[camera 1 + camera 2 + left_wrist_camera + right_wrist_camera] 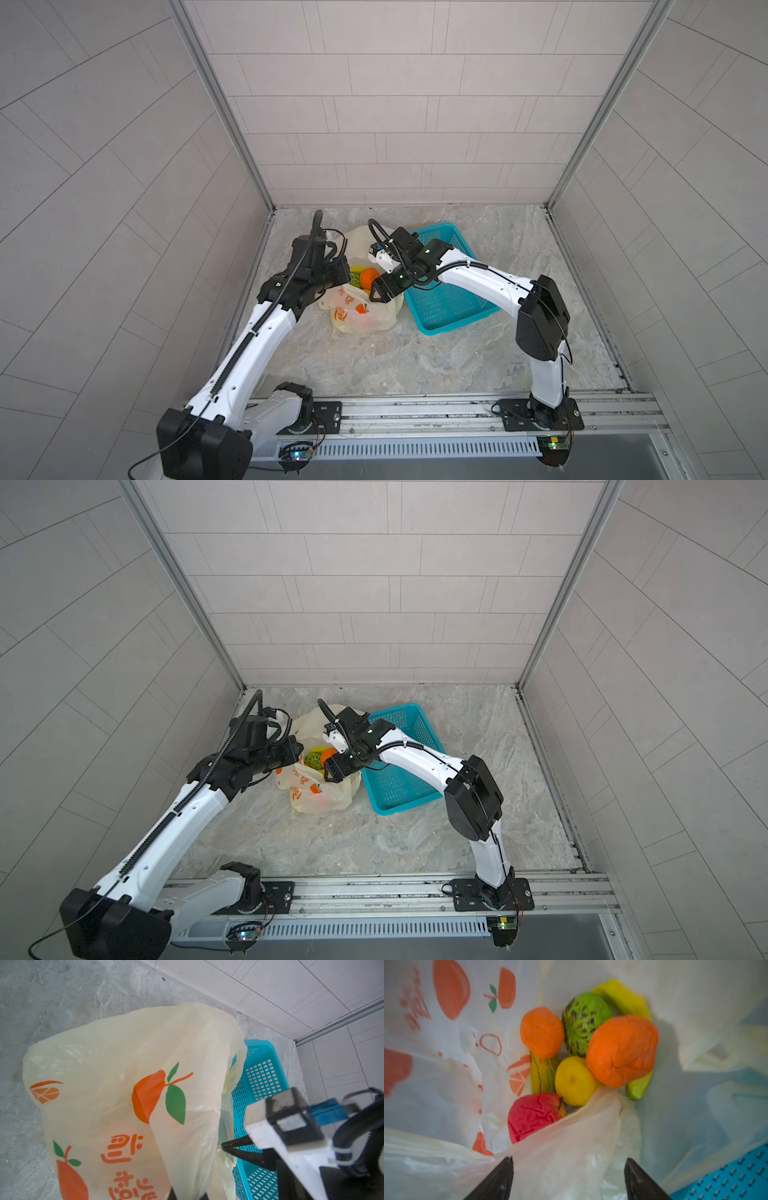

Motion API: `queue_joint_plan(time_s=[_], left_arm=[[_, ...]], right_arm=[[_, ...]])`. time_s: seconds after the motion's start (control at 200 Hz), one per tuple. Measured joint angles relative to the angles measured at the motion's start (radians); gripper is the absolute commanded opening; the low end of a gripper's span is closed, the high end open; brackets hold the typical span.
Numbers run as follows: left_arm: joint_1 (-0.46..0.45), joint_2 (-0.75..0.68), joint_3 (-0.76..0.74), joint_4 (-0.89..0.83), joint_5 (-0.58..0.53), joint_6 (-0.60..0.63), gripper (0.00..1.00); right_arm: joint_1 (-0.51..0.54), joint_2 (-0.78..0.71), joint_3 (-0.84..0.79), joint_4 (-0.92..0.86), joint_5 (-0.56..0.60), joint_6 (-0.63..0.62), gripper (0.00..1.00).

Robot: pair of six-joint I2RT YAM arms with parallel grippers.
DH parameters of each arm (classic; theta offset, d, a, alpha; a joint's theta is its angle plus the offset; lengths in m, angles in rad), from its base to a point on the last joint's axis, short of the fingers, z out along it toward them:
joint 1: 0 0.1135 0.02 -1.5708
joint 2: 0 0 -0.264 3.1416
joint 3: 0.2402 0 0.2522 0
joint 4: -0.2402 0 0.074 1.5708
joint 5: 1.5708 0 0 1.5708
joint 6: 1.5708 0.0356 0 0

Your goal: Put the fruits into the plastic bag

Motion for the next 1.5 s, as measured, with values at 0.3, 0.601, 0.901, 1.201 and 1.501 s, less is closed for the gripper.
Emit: queue_joint_plan(time_s=[0.3, 0.601, 0.901, 1.201, 1.501], left_arm=[[-0.006, -0.018, -0.005, -0.033, -0.014, 0.0, 0.0], [-0.006, -0.047, -0.015, -0.047, -0.061, -0.007, 0.0], [-0.003, -0.047, -0.015, -0.066, -0.154, -0.039, 0.0], [0.019, -0.047, -0.015, -0.117, -0.271, -0.08, 0.0], [0.024, -0.056, -0.029, -0.139, -0.31, -0.09, 0.0]], right_arm=[[0.045, 0.002, -0.039, -0.061, 0.034, -0.055, 0.68], [0.019, 0.004, -0.041, -0.005, 0.046, -0.041, 0.0], [-0.072, -0.079, -0.03, 0.068, 0.053, -0.025, 0.0], [-0.072, -0.238, -0.018, 0.192, 0.071, -0.022, 0.09], [-0.064, -0.039, -0.029, 0.135, -0.008, 0.025, 0.6]])
